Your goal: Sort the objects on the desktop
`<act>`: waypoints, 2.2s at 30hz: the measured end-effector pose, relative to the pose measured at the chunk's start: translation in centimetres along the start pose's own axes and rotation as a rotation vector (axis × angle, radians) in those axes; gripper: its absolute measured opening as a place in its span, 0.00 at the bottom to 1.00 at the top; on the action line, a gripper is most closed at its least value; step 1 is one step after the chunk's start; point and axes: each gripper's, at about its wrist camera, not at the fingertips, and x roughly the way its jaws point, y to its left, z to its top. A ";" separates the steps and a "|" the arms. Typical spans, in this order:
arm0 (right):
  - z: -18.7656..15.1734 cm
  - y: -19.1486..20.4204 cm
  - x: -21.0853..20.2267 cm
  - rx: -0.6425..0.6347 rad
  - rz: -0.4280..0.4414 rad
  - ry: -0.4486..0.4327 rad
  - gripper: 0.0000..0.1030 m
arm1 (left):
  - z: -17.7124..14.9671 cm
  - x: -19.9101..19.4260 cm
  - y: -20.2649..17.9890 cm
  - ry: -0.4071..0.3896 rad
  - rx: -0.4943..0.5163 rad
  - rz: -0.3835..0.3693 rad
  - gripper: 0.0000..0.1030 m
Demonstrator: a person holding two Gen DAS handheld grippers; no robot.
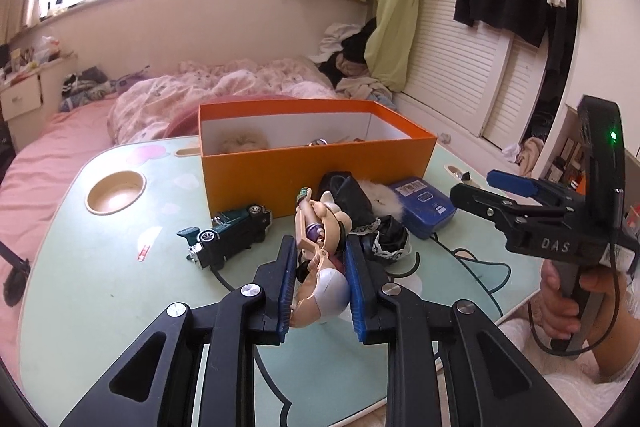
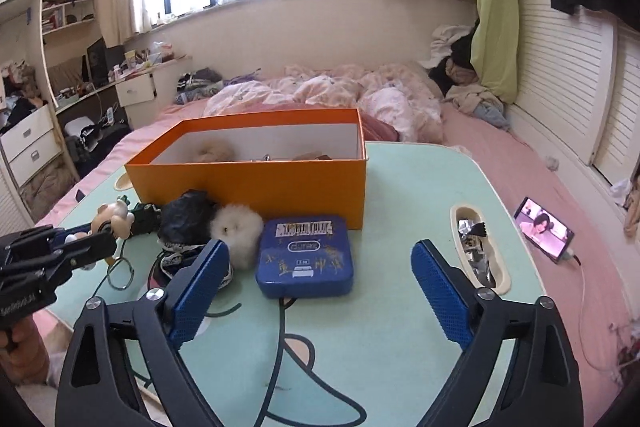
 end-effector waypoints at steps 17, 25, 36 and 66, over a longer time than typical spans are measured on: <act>-0.5 -0.2 5.3 -0.053 -0.012 0.278 0.65 | 0.1 -0.7 0.2 -0.016 0.000 0.003 0.22; 0.7 -1.9 0.3 0.007 0.023 0.049 0.65 | 3.4 -1.8 1.1 -0.047 -0.050 -0.017 0.22; 9.9 -0.6 8.1 0.131 0.174 0.087 0.65 | 13.1 7.9 3.1 0.080 -0.070 0.073 0.29; 2.5 1.6 -2.2 0.031 0.122 -0.063 0.75 | 3.8 -2.6 1.1 -0.031 0.022 0.133 0.95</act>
